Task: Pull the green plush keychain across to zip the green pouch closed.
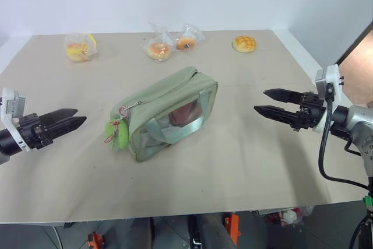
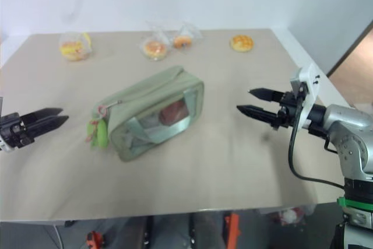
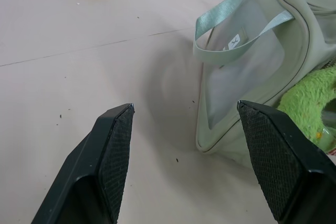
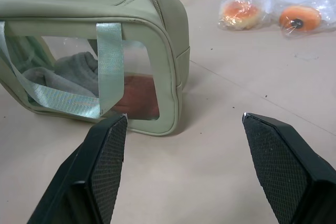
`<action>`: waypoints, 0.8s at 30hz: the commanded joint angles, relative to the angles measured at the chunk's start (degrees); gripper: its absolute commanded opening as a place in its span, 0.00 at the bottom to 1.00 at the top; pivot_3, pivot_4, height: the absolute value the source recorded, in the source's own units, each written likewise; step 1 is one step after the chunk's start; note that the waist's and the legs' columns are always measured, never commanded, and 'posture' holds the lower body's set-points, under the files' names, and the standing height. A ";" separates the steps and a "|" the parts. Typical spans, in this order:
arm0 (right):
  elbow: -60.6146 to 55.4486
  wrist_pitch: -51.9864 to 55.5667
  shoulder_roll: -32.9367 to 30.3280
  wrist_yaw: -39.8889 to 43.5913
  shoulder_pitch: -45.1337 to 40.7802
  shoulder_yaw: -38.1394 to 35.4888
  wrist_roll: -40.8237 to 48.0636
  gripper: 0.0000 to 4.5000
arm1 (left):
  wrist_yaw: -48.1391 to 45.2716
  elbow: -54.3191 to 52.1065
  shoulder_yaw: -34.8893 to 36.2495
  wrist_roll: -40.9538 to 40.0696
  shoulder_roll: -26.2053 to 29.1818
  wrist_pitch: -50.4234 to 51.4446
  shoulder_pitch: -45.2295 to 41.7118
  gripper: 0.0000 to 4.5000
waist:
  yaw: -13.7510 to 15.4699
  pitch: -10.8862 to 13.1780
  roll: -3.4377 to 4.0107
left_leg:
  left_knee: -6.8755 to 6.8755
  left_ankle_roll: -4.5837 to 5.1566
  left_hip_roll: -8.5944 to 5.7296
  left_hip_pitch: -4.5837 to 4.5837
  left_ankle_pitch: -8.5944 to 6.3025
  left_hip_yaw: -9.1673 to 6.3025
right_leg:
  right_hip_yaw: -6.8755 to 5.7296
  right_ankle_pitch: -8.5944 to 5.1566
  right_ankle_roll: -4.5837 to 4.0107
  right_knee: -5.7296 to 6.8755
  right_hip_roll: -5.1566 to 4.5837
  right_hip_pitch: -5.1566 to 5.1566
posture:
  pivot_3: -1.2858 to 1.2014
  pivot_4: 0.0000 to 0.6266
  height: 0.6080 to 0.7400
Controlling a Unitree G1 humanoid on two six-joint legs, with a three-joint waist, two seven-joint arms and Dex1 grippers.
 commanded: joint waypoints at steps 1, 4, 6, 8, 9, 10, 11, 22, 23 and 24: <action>-2.05 -0.71 -0.80 0.25 -1.74 0.77 -0.34 0.81 | -0.43 -0.29 0.09 0.15 1.30 -0.69 -1.84 0.72 | 0.00 0.00 0.00 | 0.01 0.00 0.00 0.00 0.00 0.02 | 0.02 0.01 0.01 0.00 0.00 0.00 | 0.52 0.24 1.00; -2.13 -1.21 -0.86 1.47 -7.26 5.70 -2.06 0.81 | 0.24 -1.00 -1.06 -0.15 1.36 -1.18 -7.07 0.72 | 0.00 0.03 -0.04 | 0.05 0.00 0.01 0.03 0.00 0.07 | 0.07 0.08 0.01 0.00 0.02 -0.02 | 0.52 0.24 1.00; -1.92 -1.45 -1.25 3.10 -11.18 8.33 -2.80 0.81 | -0.36 -1.09 -1.73 -0.71 1.35 -1.07 -10.23 0.72 | -0.01 0.03 -0.04 | 0.13 0.01 0.04 -0.03 0.01 0.05 | 0.07 0.21 -0.01 0.00 0.08 -0.07 | 0.52 0.24 1.00; -1.80 -2.22 -1.80 5.61 -15.86 11.64 -4.17 0.81 | -0.99 -1.96 -2.72 -1.49 1.42 -0.49 -13.68 0.72 | -0.06 0.03 -0.04 | 0.14 0.01 0.05 0.00 0.01 0.08 | 0.12 0.23 -0.01 0.00 0.09 -0.05 | 0.52 0.24 1.00; -1.71 -2.80 -1.79 7.07 -18.83 13.63 -5.08 0.81 | -1.12 -3.08 -3.39 -2.27 1.44 0.21 -15.62 0.72 | -0.05 0.03 -0.04 | 0.14 0.01 0.05 0.01 0.01 0.14 | 0.18 0.23 0.00 0.00 0.09 -0.05 | 0.52 0.24 1.00; -1.49 -3.52 -1.65 8.89 -22.13 15.81 -6.12 0.81 | -1.59 -4.49 -4.39 -2.95 1.56 0.81 -17.45 0.72 | -0.06 0.03 -0.04 | 0.13 0.01 0.05 -0.02 0.01 0.16 | 0.19 0.23 0.01 0.00 0.10 -0.08 | 0.52 0.24 1.00; -1.20 -4.31 -1.46 10.63 -24.81 17.59 -6.97 0.81 | -2.02 -5.72 -5.30 -3.41 1.66 1.27 -18.80 0.72 | -0.07 0.04 -0.05 | 0.14 0.01 0.07 -0.02 0.01 0.17 | 0.20 0.23 0.02 0.00 0.11 -0.08 | 0.52 0.24 1.00; 7.80 -19.34 7.59 29.34 -44.80 34.88 -18.35 0.81 | -4.76 -9.96 -9.63 -7.24 1.44 4.53 -26.55 0.72 | -0.33 0.01 -0.11 | 0.14 -0.10 0.32 -0.04 -0.09 0.26 | 0.38 0.29 0.28 0.00 0.45 -0.15 | 0.52 0.24 1.00; 9.44 -20.90 9.00 29.41 -45.66 35.94 -19.90 0.81 | -4.69 -10.17 -9.76 -7.23 1.28 4.58 -26.46 0.72 | -0.35 0.01 -0.11 | 0.16 -0.10 0.34 -0.03 -0.09 0.27 | 0.38 0.30 0.26 0.01 0.47 -0.14 | 0.52 0.24 1.00; 12.08 -23.81 10.88 29.11 -46.55 37.58 -22.37 0.81 | -4.53 -10.57 -9.84 -7.06 0.98 4.46 -25.88 0.72 | -0.47 0.01 -0.11 | 0.19 -0.10 0.36 -0.04 -0.09 0.28 | 0.39 0.34 0.24 0.02 0.48 -0.16 | 0.52 0.24 1.00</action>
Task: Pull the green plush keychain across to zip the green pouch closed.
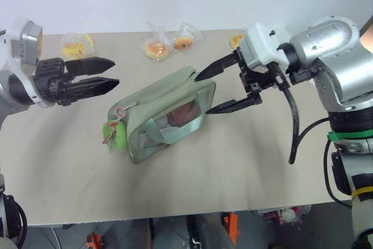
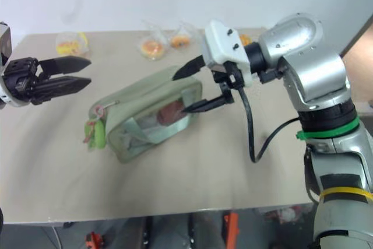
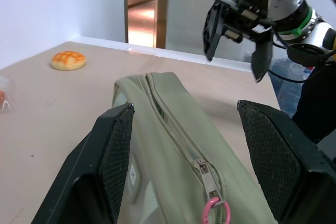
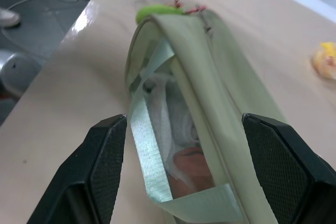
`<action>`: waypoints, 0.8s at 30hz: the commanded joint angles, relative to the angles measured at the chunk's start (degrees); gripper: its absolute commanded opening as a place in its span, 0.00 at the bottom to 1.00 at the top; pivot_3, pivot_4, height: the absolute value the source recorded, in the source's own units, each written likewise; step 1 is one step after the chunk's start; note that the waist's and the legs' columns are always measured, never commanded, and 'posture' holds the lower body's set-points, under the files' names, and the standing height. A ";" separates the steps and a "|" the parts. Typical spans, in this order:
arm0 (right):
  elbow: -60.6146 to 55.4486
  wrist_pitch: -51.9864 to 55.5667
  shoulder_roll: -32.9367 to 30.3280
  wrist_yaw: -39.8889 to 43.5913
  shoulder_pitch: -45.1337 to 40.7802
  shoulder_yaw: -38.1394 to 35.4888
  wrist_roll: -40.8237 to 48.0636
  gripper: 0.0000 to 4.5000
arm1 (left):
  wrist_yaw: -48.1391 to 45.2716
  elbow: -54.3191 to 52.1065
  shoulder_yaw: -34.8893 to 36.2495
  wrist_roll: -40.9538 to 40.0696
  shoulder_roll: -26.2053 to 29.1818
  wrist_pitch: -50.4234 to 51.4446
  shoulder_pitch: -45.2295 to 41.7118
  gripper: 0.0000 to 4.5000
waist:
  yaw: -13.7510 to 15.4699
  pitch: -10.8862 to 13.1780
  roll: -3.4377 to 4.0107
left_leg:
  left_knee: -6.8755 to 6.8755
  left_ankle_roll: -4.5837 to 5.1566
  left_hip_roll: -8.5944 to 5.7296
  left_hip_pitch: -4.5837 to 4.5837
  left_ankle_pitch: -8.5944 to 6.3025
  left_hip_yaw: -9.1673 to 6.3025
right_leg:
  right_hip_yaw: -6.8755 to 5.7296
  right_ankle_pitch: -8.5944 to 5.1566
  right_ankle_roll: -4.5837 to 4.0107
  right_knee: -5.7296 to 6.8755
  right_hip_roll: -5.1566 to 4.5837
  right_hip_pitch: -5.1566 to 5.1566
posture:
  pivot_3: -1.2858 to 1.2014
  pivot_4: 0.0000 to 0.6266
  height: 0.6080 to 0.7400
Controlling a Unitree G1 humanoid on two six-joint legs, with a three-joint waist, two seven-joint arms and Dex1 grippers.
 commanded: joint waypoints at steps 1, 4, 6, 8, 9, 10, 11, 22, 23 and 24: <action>5.53 -7.72 3.84 1.35 -3.50 3.35 -6.13 0.81 | 0.26 -1.79 0.19 -0.57 0.11 -0.37 0.23 0.72 | -0.28 0.00 0.00 | 0.02 0.00 0.03 0.00 0.00 0.01 | 0.02 0.04 -0.01 0.01 0.04 0.00 | 0.52 0.24 1.00; 12.15 -12.45 8.10 1.04 -5.58 5.16 -9.81 0.81 | 1.00 -3.48 0.40 -0.65 -0.24 -0.34 2.61 0.72 | -0.35 0.00 0.00 | 0.06 -0.01 0.13 0.03 0.01 0.01 | 0.03 0.11 -0.06 0.05 0.15 0.00 | 0.52 0.24 1.00; 15.28 -14.54 10.17 1.26 -6.72 5.69 -11.18 0.81 | 1.25 -4.57 0.65 -0.54 -0.04 -0.45 4.50 0.72 | -0.46 0.00 0.00 | 0.06 -0.01 0.16 0.05 0.01 0.04 | 0.07 0.11 -0.06 0.06 0.18 0.00 | 0.52 0.24 1.00; 16.85 -15.77 11.15 2.10 -7.16 5.57 -11.88 0.81 | 1.68 -5.02 1.02 -0.43 0.46 -0.43 5.78 0.72 | -0.47 0.00 0.00 | 0.06 -0.01 0.19 0.03 0.01 0.04 | 0.07 0.11 -0.07 0.07 0.20 -0.01 | 0.52 0.24 1.00; 17.44 -16.29 11.46 2.57 -7.28 5.51 -12.21 0.81 | 1.86 -5.10 1.27 -0.37 0.67 -0.47 6.34 0.72 | -0.46 0.00 0.00 | 0.06 -0.01 0.20 0.03 0.01 0.04 | 0.07 0.11 -0.07 0.07 0.21 -0.01 | 0.52 0.24 1.00; 17.93 -16.82 11.68 3.08 -7.35 5.46 -12.41 0.81 | 1.98 -5.21 1.57 -0.04 0.90 -0.76 7.16 0.72 | -0.45 0.00 0.00 | 0.06 -0.01 0.20 0.03 0.01 0.04 | 0.07 0.10 -0.08 0.07 0.21 -0.01 | 0.52 0.24 1.00; 18.21 -17.10 11.81 3.55 -7.35 5.40 -12.49 0.81 | 2.20 -5.37 1.85 0.19 1.08 -0.92 7.82 0.72 | -0.45 0.00 0.00 | 0.06 -0.01 0.20 0.03 0.01 0.04 | 0.07 0.10 -0.09 0.07 0.21 -0.01 | 0.52 0.24 1.00; 21.70 -18.93 13.06 2.57 -5.18 5.32 -14.16 0.01 | 6.66 -4.59 6.88 -1.24 0.32 -0.38 10.99 0.72 | -0.44 0.00 0.00 | 0.06 -0.02 0.22 0.09 0.01 0.06 | 0.08 0.13 -0.12 0.08 0.22 0.01 | 0.52 0.24 1.00; 22.06 -18.99 13.10 1.84 -4.91 5.33 -14.65 0.01 | 6.71 -4.68 7.55 -1.58 0.25 -0.27 11.52 0.72 | -0.43 0.00 0.00 | 0.06 -0.02 0.22 0.10 0.01 0.07 | 0.08 0.13 -0.12 0.08 0.22 0.01 | 0.52 0.24 1.00; 22.71 -18.89 13.22 0.27 -4.66 5.24 -15.45 0.01 | 6.85 -4.77 8.10 -1.51 0.17 -0.38 12.29 0.72 | -0.43 0.00 0.00 | 0.06 -0.02 0.22 0.10 0.01 0.07 | 0.09 0.13 -0.12 0.08 0.22 0.01 | 0.52 0.24 1.00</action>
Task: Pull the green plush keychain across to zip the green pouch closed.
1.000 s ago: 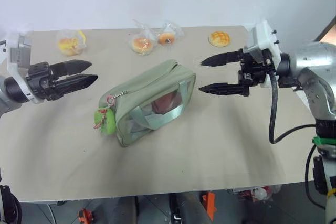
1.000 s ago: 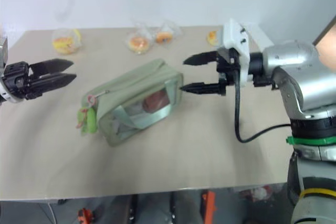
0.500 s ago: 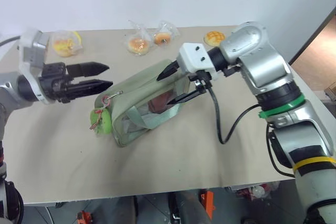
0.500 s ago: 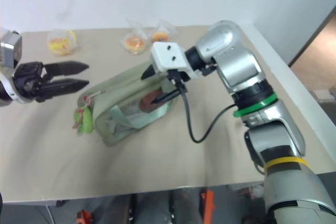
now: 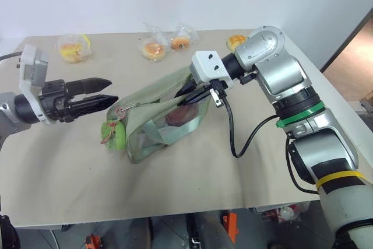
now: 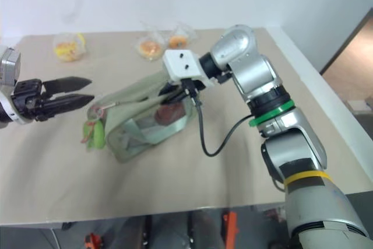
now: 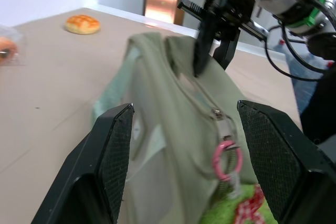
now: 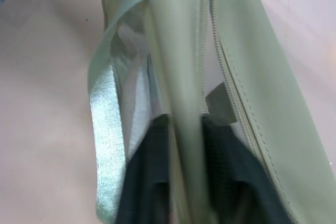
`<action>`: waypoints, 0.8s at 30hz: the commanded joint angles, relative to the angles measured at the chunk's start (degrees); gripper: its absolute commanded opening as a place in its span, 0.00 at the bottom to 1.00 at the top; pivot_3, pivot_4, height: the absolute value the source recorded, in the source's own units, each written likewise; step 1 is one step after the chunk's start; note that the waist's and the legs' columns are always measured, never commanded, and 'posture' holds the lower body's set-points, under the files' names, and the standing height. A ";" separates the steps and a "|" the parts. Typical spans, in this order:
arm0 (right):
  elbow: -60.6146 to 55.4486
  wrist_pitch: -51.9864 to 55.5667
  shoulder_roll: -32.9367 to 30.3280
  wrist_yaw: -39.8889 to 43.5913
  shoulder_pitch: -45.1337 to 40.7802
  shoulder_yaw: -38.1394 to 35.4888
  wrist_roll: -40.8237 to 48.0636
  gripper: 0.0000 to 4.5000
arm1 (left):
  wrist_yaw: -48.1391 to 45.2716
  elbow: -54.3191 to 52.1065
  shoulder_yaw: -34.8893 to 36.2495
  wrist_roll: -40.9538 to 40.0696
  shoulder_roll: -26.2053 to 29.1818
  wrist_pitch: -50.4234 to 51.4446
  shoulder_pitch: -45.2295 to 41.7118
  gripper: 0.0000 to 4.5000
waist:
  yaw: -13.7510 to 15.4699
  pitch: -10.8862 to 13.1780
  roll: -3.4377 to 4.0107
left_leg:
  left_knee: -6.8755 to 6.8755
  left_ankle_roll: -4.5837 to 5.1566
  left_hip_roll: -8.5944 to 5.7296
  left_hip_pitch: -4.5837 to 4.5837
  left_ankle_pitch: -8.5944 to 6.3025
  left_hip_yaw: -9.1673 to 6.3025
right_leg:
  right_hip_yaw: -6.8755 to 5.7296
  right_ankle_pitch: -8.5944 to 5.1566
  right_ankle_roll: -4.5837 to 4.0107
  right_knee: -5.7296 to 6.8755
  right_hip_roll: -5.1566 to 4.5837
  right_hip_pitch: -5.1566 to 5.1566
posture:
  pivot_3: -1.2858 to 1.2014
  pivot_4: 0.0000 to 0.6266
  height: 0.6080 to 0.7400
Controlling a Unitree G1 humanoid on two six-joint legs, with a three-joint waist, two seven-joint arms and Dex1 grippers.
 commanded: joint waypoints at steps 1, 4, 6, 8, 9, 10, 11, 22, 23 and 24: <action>1.88 -0.79 0.37 -2.60 0.75 -1.01 -2.85 0.01 | 1.25 -0.99 4.76 -1.51 0.09 -0.47 2.32 0.72 | -0.03 0.00 0.00 | 0.00 0.00 0.00 0.00 0.00 0.00 | 0.00 0.00 0.00 0.00 0.00 0.00 | 0.52 0.24 1.00; 3.74 0.62 0.43 -7.39 1.16 -1.32 -5.49 0.01 | 2.47 -1.93 5.63 -2.21 -0.62 -0.74 3.86 0.72 | -0.01 -0.01 -0.02 | 0.00 -0.02 0.02 0.06 0.01 0.04 | 0.04 0.03 -0.01 0.02 0.00 0.04 | 0.52 0.24 1.00; 2.04 7.08 -0.53 -7.81 1.18 -1.66 -5.44 0.01 | 3.45 -2.69 6.00 -2.90 -1.29 -0.79 4.42 0.72 | 0.33 -0.03 -0.04 | 0.01 -0.06 0.02 0.07 0.04 0.04 | 0.04 0.03 -0.10 0.02 0.00 0.04 | 0.52 0.24 1.00; 0.15 10.91 -1.52 -8.28 0.78 -2.14 -5.49 0.01 | 3.91 -3.27 6.19 -3.20 -1.86 -1.02 5.00 0.72 | 0.71 -0.03 -0.05 | 0.05 -0.15 0.02 0.07 0.09 0.05 | 0.04 0.01 -0.24 0.02 -0.02 0.06 | 0.52 0.24 1.00; 0.06 14.27 -1.86 -8.98 -0.18 -2.19 -5.89 0.01 | 4.12 -3.39 6.24 -3.27 -2.13 -1.16 5.22 0.72 | 0.85 -0.04 -0.06 | 0.11 -0.15 0.02 0.07 0.09 0.05 | 0.05 0.03 -0.25 0.02 -0.02 0.07 | 0.52 0.24 1.00; -0.13 16.53 -2.54 -9.13 -0.90 -2.13 -6.36 0.01 | 4.49 -3.55 6.29 -3.51 -2.51 -1.21 5.40 0.72 | 0.93 -0.04 -0.06 | 0.19 -0.15 0.02 0.06 0.09 0.05 | 0.04 0.05 -0.23 0.02 -0.03 0.10 | 0.52 0.24 1.00; -0.38 17.99 -3.51 -8.67 -1.46 -2.19 -6.58 0.01 | 4.77 -3.65 6.38 -3.87 -3.01 -1.25 5.64 0.72 | 0.95 -0.04 -0.06 | 0.26 -0.15 0.02 0.04 0.09 0.04 | 0.03 0.07 -0.21 0.02 -0.04 0.11 | 0.52 0.24 1.00; -10.15 26.60 -12.26 0.50 -8.13 -4.09 -3.05 0.01 | 7.38 -4.09 5.47 -4.13 -8.25 -3.59 8.20 0.72 | 0.37 -0.03 -0.05 | 0.36 -0.18 -0.03 -0.17 0.05 0.24 | 0.16 0.13 -0.12 -0.06 -0.14 -0.09 | 0.52 0.24 1.00; -9.92 26.72 -11.89 0.28 -8.85 -4.14 -3.02 0.01 | 7.70 -4.00 5.22 -4.04 -8.62 -3.80 8.11 0.72 | 0.08 -0.03 -0.05 | 0.32 -0.16 0.03 -0.16 0.04 0.30 | 0.23 0.14 -0.15 -0.05 -0.05 -0.15 | 0.52 0.24 1.00; -9.89 26.71 -11.36 -0.20 -9.05 -4.03 -3.08 0.01 | 7.76 -3.98 5.19 -4.06 -8.94 -4.02 8.22 0.72 | -0.14 -0.03 -0.05 | 0.29 -0.16 0.07 -0.15 0.03 0.29 | 0.23 0.13 -0.18 -0.04 0.01 -0.17 | 0.52 0.24 1.00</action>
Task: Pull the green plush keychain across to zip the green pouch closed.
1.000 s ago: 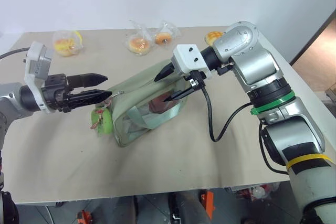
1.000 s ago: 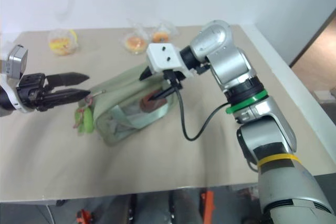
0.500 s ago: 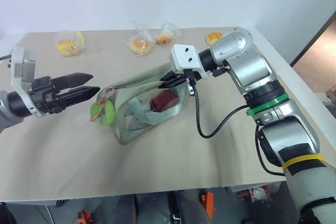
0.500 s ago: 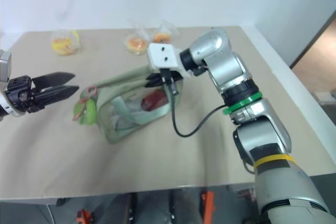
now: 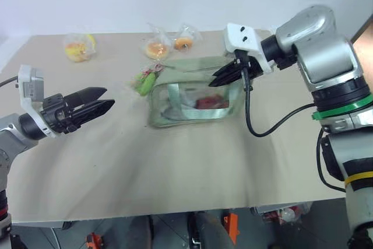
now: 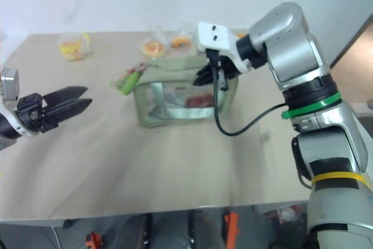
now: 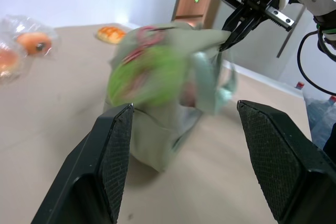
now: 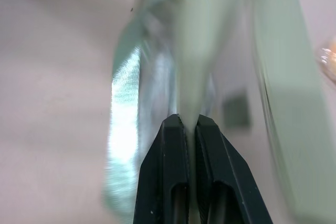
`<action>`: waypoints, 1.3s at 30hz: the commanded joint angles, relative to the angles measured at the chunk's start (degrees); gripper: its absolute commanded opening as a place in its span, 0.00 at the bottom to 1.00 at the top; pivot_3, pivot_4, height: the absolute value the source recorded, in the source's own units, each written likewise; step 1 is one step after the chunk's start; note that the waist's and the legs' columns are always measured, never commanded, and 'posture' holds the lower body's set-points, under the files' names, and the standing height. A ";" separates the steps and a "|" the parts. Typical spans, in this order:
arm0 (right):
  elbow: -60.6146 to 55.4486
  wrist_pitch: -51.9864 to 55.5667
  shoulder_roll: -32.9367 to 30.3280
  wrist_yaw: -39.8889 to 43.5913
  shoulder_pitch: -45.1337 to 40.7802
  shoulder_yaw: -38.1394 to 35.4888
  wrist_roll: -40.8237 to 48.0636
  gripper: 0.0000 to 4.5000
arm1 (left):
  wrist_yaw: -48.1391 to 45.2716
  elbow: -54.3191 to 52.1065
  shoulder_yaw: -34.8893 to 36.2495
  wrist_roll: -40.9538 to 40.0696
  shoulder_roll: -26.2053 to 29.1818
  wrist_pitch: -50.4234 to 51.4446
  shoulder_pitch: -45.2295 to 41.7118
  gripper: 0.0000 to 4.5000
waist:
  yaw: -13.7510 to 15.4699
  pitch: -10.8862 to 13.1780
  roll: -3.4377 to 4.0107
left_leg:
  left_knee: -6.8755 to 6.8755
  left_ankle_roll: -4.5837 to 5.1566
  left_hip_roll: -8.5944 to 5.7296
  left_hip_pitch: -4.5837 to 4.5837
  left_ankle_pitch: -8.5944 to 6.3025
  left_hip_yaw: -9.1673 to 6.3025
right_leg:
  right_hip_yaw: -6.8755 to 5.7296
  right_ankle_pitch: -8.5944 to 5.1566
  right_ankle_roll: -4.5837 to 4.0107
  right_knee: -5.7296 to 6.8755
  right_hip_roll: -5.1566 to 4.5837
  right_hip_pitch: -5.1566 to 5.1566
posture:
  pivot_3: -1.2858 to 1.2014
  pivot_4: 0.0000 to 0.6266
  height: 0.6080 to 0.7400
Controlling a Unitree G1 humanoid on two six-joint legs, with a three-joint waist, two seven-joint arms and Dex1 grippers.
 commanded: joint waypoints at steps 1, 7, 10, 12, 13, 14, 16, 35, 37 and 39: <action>-2.08 -0.35 1.19 0.16 -3.84 -2.57 0.94 0.01 | 0.74 -0.88 0.67 -0.48 -0.69 -1.77 -0.21 0.72 | -0.41 0.00 0.00 | -0.01 0.02 0.06 0.01 -0.01 -0.01 | 0.00 0.03 0.05 0.02 0.08 0.00 | 0.52 0.24 1.00; 0.41 -4.04 4.69 -3.95 -0.33 -1.01 -1.33 0.01 | 1.65 -1.33 1.29 -1.15 -1.17 -1.97 0.34 0.72 | -0.69 -0.01 -0.01 | -0.03 0.07 0.18 0.05 -0.07 -0.06 | 0.01 0.06 0.07 0.06 0.26 0.00 | 0.52 0.24 1.00; 1.36 -5.10 6.35 -4.62 -0.03 -1.04 -1.52 0.01 | 2.04 -1.44 3.17 -1.61 0.43 -1.58 0.73 0.72 | -0.67 0.00 -0.01 | -0.01 0.07 0.16 0.01 -0.07 -0.03 | 0.04 0.07 0.09 0.05 0.20 0.00 | 0.52 0.24 1.00; 1.83 -5.65 7.28 -4.89 0.23 -1.00 -1.63 0.01 | 2.23 -1.27 5.05 -1.88 1.86 -1.51 1.00 0.72 | -0.69 0.00 -0.03 | 0.03 0.05 0.16 -0.01 -0.08 -0.02 | 0.04 0.06 0.07 0.04 0.20 0.00 | 0.52 0.24 1.00; 1.90 -5.84 7.69 -4.96 0.44 -0.98 -1.55 0.01 | 2.26 -1.11 6.40 -2.23 2.76 -1.38 1.27 0.72 | -0.71 0.00 -0.02 | 0.03 0.05 0.16 -0.01 -0.08 -0.02 | 0.05 0.05 0.07 0.04 0.20 0.00 | 0.52 0.24 1.00; 2.21 -6.06 8.07 -5.06 0.55 -1.01 -1.50 0.01 | 2.37 -0.95 7.53 -2.53 3.50 -1.19 1.40 0.72 | -0.72 0.00 -0.03 | 0.03 0.05 0.16 0.01 -0.08 -0.02 | 0.05 0.03 0.01 0.04 0.20 0.00 | 0.52 0.24 1.00; 2.42 -5.99 9.27 -5.60 0.84 -1.21 -1.17 0.01 | 2.24 -0.75 10.89 -3.48 5.38 -0.59 2.36 0.72 | -0.80 0.00 -0.02 | 0.01 0.05 0.18 0.03 -0.09 -0.02 | 0.04 -0.05 -0.11 0.05 0.23 -0.02 | 0.52 0.24 1.00; -17.86 6.17 0.71 -1.03 13.51 -9.32 12.79 0.67 | 2.04 -4.30 1.80 -3.15 6.34 0.17 2.44 0.72 | -0.29 -0.01 -0.05 | 0.02 -0.09 0.18 0.07 -0.17 -0.01 | 0.03 -0.12 -0.10 0.04 0.18 0.07 | 0.52 0.24 1.00; -18.04 7.95 -0.92 -3.46 14.18 -12.62 14.14 0.67 | 0.91 -2.60 0.84 -2.96 7.10 0.41 0.36 0.72 | -0.16 -0.01 -0.06 | 0.04 -0.09 0.18 0.07 -0.17 -0.01 | 0.03 -0.12 -0.11 0.04 0.18 0.06 | 0.52 0.24 1.00; -17.21 10.30 -2.15 -6.15 14.02 -15.70 15.25 0.67 | -0.67 -1.33 0.26 -2.42 8.17 0.56 -0.67 0.72 | -0.11 -0.01 -0.06 | 0.07 -0.09 0.18 0.08 -0.17 -0.02 | 0.02 -0.10 -0.13 0.04 0.20 0.06 | 0.52 0.24 1.00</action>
